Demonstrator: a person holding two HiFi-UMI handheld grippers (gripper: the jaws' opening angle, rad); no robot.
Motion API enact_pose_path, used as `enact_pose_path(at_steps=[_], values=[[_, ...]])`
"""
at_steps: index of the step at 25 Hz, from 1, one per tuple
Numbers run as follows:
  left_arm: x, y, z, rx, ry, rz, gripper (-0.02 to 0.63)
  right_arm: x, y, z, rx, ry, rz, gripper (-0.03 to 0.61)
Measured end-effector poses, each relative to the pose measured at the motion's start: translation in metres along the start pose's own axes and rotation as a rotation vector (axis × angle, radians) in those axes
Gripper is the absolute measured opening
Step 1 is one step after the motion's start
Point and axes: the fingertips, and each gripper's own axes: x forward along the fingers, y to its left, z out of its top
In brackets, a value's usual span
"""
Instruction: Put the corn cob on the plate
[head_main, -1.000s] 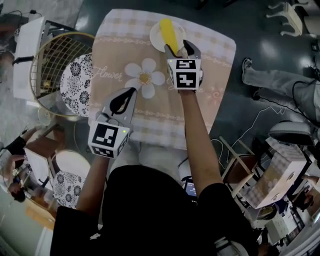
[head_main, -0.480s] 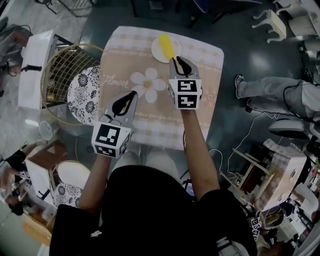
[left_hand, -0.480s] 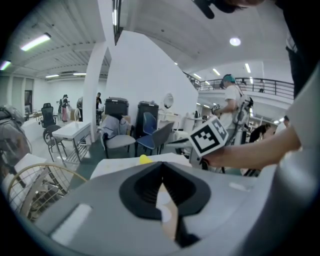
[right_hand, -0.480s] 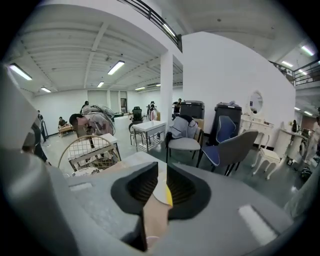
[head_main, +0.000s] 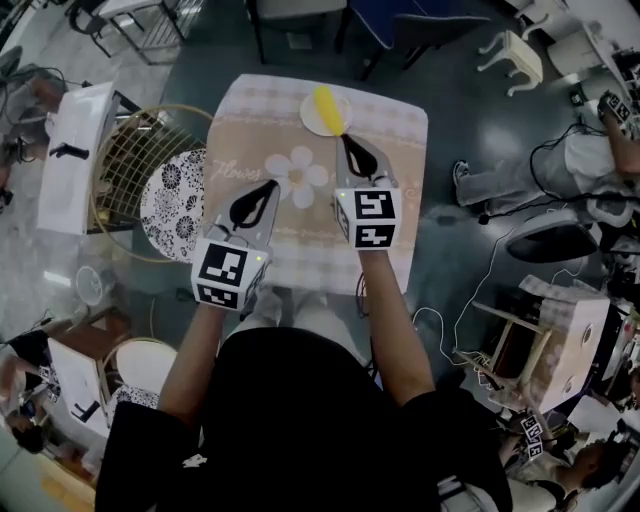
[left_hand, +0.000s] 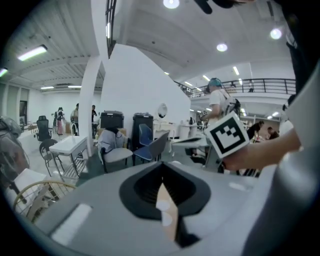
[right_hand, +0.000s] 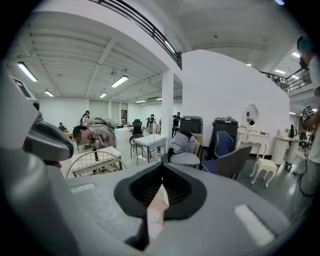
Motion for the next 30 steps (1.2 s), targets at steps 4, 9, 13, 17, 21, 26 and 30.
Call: enact_pose_path(at_steps=[4,9,13,17,21,26,30], values=[[-0.017,-0.009,0.007,0.014,-0.029,-0.018,0.005,-0.032,0.019,0.019,-0.010,-0.044,-0.001,0.003],[-0.037,-0.003,0.016,0.019,-0.075,-0.024,0.005,-0.063,0.043,0.041,-0.016,-0.107,-0.007,0.003],[-0.053,0.001,0.026,0.032,-0.121,-0.028,0.005,-0.085,0.060,0.058,-0.019,-0.158,-0.015,0.003],[-0.074,-0.004,0.032,0.059,-0.136,-0.051,0.005,-0.103,0.078,0.072,-0.015,-0.200,-0.016,0.003],[-0.092,-0.007,0.037,0.082,-0.162,-0.072,0.005,-0.122,0.096,0.084,-0.008,-0.240,-0.019,0.003],[-0.108,-0.011,0.041,0.106,-0.185,-0.103,0.005,-0.141,0.115,0.093,-0.008,-0.270,-0.026,0.003],[-0.114,-0.016,0.040,0.124,-0.193,-0.128,0.005,-0.154,0.122,0.092,0.011,-0.285,-0.025,0.003]])
